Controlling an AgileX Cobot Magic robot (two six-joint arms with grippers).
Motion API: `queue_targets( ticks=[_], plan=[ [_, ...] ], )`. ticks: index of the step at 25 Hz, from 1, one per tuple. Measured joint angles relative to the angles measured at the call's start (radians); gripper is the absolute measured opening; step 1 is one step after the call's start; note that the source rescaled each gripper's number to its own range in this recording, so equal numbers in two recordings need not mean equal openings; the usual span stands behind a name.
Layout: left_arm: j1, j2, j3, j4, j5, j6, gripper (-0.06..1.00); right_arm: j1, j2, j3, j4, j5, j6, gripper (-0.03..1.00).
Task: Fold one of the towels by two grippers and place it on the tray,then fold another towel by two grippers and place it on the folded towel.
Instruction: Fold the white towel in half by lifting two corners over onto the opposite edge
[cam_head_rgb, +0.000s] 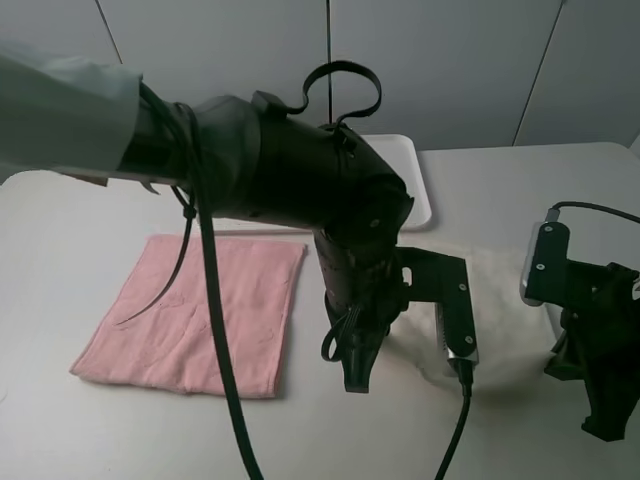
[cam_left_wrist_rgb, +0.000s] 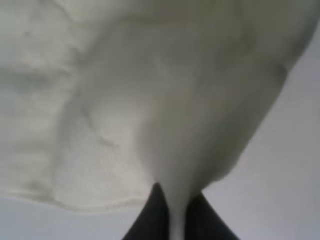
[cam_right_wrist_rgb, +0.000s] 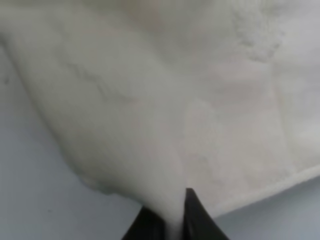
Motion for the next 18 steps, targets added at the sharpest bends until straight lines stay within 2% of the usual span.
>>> queue_targets(
  ticks=[4, 8, 15, 18],
  plan=[
    [0.041, -0.036, 0.0, -0.069, -0.019, 0.0, 0.0, 0.0, -0.024, -0.041, 0.005, 0.058, 0.148, 0.0],
    [0.094, -0.039, -0.012, -0.121, -0.021, -0.041, 0.0, 0.0, -0.024, -0.112, 0.007, 0.065, 0.301, 0.0],
    [0.172, -0.039, -0.025, -0.15, -0.06, -0.126, 0.0, 0.0, -0.024, -0.168, 0.004, 0.005, 0.49, 0.0],
    [0.191, -0.039, -0.025, -0.175, -0.099, -0.139, 0.0, 0.0, -0.022, -0.168, -0.035, -0.023, 0.585, 0.0]
  ],
)
